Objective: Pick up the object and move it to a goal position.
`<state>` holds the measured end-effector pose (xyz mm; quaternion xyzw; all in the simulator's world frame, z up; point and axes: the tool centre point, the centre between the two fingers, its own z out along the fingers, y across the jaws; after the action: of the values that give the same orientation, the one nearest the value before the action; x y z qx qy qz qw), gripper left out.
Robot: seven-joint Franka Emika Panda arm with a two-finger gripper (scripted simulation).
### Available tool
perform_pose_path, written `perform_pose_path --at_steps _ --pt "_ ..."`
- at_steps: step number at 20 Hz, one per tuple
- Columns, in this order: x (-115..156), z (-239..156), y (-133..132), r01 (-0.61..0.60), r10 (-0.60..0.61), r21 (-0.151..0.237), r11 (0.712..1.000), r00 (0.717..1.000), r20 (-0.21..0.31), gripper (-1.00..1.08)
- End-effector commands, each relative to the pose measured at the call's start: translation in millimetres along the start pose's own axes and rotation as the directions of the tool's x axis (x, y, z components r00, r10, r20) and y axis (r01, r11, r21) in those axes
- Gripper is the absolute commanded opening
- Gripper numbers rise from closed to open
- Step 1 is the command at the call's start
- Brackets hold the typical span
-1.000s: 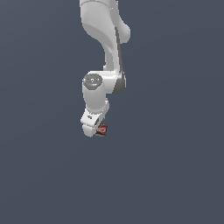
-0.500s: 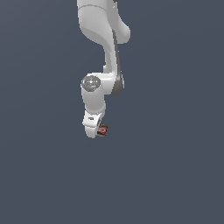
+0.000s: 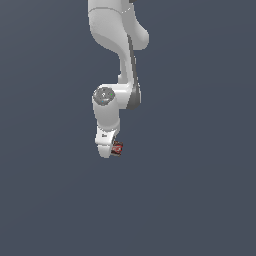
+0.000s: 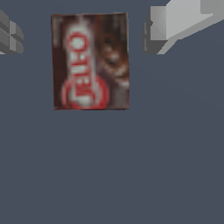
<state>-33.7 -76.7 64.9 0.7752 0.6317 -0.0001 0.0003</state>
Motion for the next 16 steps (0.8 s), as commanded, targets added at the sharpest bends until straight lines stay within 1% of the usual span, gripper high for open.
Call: perform_pose_path --at_steps 1,9,15,16 --pt "0.2 4.1 -0.3 0.001 -0.001 0.001 1.000 1.000 0.000 1.00" --pt "0.1 38.9 -1.4 0.004 -0.004 0.001 1.000 1.000 0.000 1.00" --pt "0.2 49.4 -0.7 0.005 -0.005 0.001 1.000 1.000 0.000 1.00" --pt "0.2 49.4 -0.7 0.005 -0.005 0.001 1.000 1.000 0.000 -1.00"
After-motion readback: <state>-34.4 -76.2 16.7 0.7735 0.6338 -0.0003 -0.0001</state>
